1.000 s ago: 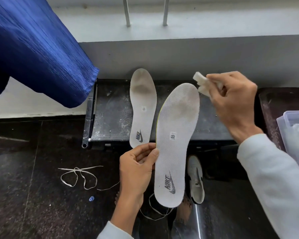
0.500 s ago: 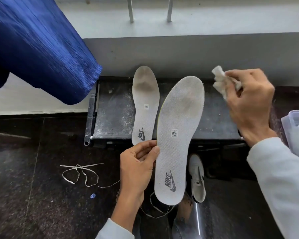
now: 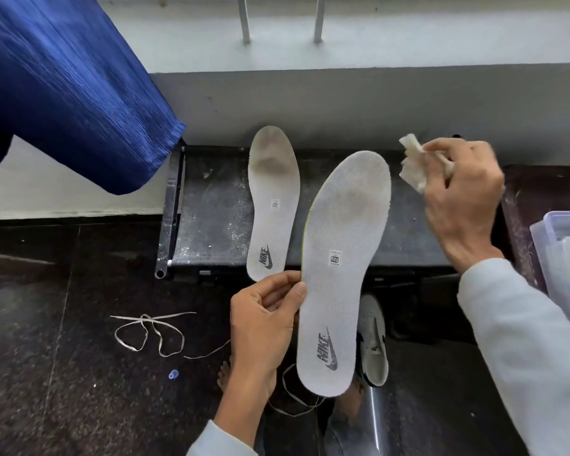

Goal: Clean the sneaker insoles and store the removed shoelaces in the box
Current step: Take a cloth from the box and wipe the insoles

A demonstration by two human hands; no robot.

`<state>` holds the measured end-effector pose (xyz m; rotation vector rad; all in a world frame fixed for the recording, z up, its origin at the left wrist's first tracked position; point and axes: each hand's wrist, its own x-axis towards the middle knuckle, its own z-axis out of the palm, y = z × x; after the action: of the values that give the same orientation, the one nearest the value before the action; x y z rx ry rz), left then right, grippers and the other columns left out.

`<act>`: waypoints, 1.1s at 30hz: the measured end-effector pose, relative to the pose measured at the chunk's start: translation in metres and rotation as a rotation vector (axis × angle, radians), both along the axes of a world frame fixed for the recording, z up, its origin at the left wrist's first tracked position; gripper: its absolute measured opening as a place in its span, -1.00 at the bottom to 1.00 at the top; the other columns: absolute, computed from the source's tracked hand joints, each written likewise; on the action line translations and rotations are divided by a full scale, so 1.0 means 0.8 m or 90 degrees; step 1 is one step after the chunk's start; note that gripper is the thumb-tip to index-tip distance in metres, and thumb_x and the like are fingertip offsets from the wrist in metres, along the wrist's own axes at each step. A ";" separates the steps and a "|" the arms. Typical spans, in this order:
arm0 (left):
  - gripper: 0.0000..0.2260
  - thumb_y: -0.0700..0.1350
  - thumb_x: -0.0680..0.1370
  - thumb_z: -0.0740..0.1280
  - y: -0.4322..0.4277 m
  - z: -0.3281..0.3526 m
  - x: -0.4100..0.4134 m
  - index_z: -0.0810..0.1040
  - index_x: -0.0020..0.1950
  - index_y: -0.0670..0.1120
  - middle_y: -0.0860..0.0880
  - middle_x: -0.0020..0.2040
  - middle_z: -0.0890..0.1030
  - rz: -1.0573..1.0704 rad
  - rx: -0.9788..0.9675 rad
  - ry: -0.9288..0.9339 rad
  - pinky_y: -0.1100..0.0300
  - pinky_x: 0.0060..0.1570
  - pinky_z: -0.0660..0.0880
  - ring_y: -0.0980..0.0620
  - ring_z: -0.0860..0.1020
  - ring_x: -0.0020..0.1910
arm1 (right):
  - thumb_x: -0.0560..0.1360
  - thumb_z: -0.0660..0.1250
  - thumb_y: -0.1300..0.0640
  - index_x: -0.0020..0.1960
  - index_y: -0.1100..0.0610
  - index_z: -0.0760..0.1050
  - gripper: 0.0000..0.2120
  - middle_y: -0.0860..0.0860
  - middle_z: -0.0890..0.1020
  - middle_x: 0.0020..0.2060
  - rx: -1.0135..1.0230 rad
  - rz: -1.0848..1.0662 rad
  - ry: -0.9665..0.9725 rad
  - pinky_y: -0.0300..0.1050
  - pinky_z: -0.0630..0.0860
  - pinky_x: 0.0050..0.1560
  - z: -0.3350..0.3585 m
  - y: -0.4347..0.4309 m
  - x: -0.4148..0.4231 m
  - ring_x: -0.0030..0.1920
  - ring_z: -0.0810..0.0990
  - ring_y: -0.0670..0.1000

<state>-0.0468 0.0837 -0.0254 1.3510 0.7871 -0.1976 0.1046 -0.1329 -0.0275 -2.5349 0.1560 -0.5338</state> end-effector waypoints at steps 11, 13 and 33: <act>-0.85 -0.32 0.48 0.48 0.000 -0.010 -0.006 0.71 -0.01 -0.12 -0.15 -0.10 0.76 0.015 0.003 0.012 -0.03 0.09 0.65 -0.09 0.74 -0.05 | 0.49 0.47 0.14 0.00 0.03 0.63 -0.90 -0.02 0.70 -0.11 0.496 0.034 0.146 -0.12 0.60 0.03 0.015 0.025 -0.070 -0.07 0.69 -0.04; -0.85 -0.32 0.48 0.49 0.000 -0.011 -0.007 0.71 0.01 -0.13 -0.15 -0.10 0.76 0.012 0.006 0.012 -0.03 0.09 0.65 -0.12 0.74 -0.03 | 0.47 0.49 0.18 0.08 0.03 0.62 -0.80 -0.06 0.66 -0.12 0.461 0.097 0.135 -0.16 0.59 0.04 0.012 0.036 -0.074 -0.07 0.65 -0.08; -0.86 -0.33 0.49 0.47 -0.003 -0.007 -0.020 0.71 0.00 -0.15 -0.13 -0.12 0.76 0.015 -0.023 0.007 0.08 -0.02 0.70 -0.09 0.74 -0.07 | 0.56 0.36 0.34 0.15 0.26 0.65 -0.81 0.21 0.55 -0.06 -0.026 0.408 -0.157 -0.27 0.52 0.01 0.044 0.065 -0.078 -0.08 0.55 0.00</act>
<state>-0.0630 0.0816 -0.0306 1.3071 0.8054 -0.2002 0.0422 -0.0810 0.0074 -2.3445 -0.7361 -0.5734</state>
